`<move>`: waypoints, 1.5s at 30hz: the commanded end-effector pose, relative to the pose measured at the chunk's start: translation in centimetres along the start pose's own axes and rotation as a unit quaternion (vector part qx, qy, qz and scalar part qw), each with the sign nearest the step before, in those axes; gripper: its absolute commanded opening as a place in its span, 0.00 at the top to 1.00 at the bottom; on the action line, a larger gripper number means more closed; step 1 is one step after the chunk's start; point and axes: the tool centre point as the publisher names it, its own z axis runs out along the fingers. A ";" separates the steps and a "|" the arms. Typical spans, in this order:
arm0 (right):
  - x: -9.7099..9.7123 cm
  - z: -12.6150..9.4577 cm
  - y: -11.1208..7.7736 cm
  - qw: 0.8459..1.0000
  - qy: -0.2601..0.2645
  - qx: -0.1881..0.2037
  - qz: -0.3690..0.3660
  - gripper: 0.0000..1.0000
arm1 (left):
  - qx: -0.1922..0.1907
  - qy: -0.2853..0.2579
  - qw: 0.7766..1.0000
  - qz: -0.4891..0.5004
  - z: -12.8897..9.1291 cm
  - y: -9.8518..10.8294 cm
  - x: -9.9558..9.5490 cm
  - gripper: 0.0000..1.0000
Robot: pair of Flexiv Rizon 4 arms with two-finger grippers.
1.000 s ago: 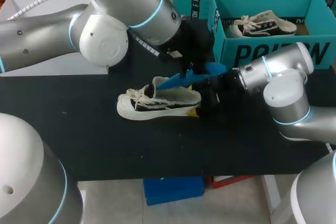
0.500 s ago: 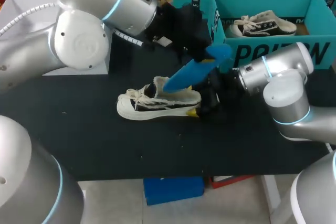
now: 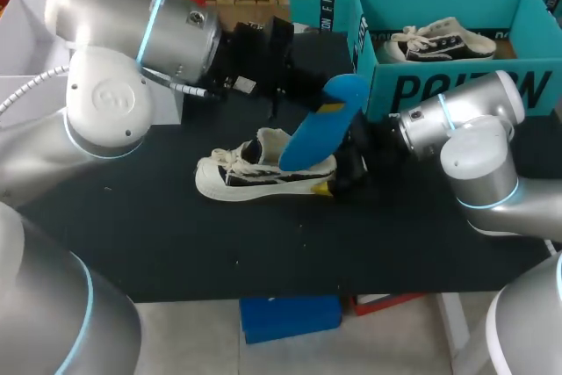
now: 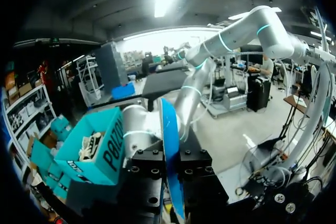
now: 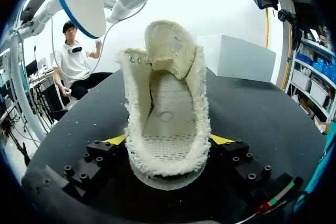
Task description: Take the shoe out of the shoebox, open the shoe tongue, remove and reinsert the insole, then place the shoe into the shoebox
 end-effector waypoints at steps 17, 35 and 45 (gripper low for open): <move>0.0 0.3 -0.3 1.000 0.001 0.001 0.001 1.00 | 0.122 -0.006 0.988 -0.092 -0.6 2.4 0.4 1.00; 0.0 0.3 -0.3 1.000 0.001 0.001 0.001 1.00 | 0.221 0.022 0.954 -0.202 -5.3 0.5 0.2 1.00; 0.0 0.3 -0.3 1.000 0.001 0.001 0.001 1.00 | 0.219 0.044 0.951 -0.213 -5.5 -2.8 2.3 1.00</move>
